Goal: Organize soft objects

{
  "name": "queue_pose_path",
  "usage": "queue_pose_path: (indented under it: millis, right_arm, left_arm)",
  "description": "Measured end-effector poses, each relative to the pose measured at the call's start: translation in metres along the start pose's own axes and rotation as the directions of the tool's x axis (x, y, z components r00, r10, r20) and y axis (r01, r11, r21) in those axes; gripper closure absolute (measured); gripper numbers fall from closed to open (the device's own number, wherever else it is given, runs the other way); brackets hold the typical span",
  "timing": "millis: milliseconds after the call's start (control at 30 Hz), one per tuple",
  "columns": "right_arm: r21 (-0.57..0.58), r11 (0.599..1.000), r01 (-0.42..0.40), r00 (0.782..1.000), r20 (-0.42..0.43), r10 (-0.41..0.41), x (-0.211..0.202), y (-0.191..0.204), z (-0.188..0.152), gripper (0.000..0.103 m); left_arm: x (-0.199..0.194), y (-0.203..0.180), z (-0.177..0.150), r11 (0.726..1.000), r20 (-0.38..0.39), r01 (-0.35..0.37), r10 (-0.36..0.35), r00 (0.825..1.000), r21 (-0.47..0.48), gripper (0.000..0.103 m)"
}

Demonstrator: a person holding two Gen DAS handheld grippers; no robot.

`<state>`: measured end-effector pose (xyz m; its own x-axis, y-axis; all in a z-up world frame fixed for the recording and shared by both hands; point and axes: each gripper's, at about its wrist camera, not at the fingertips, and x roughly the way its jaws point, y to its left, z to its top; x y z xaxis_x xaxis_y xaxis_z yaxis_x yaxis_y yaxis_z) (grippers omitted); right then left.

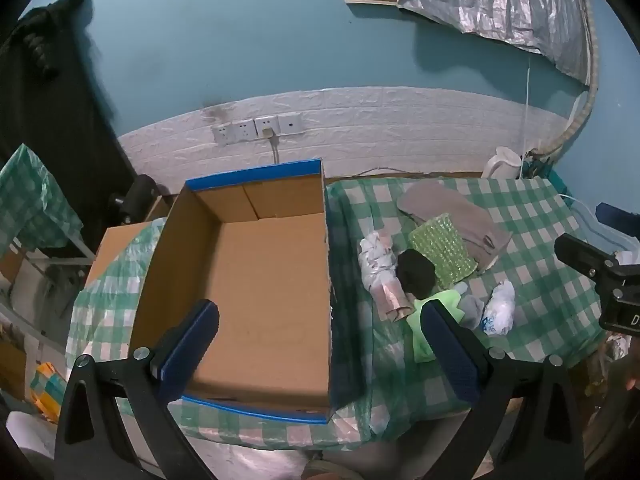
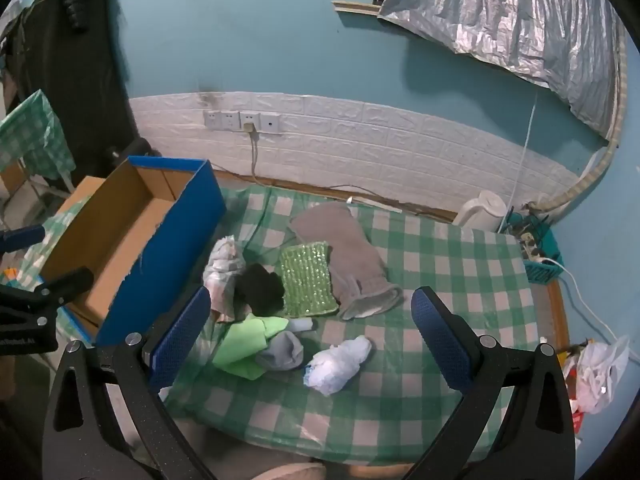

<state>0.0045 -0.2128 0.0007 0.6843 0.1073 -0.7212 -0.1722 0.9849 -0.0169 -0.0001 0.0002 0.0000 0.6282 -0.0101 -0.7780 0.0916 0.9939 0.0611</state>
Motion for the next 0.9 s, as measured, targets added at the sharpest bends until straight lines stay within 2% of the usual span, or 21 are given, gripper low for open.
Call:
queue_pose_path:
  millis: [333,900]
  right_arm:
    - [-0.006,1.000,0.007,1.000,-0.009,-0.007,0.0014,0.0017,-0.0006,0.002]
    - [-0.014,1.000,0.002,1.000,-0.014,-0.002,0.0043,0.0057,-0.0024,0.002]
  left_arm:
    - [-0.0024,-0.0077,0.0008,0.999,0.013,-0.010,0.010,1.000,0.041,0.001]
    - [-0.0006,-0.0049,-0.0006,0.999,0.009,0.011,-0.011,1.000,0.033,0.001]
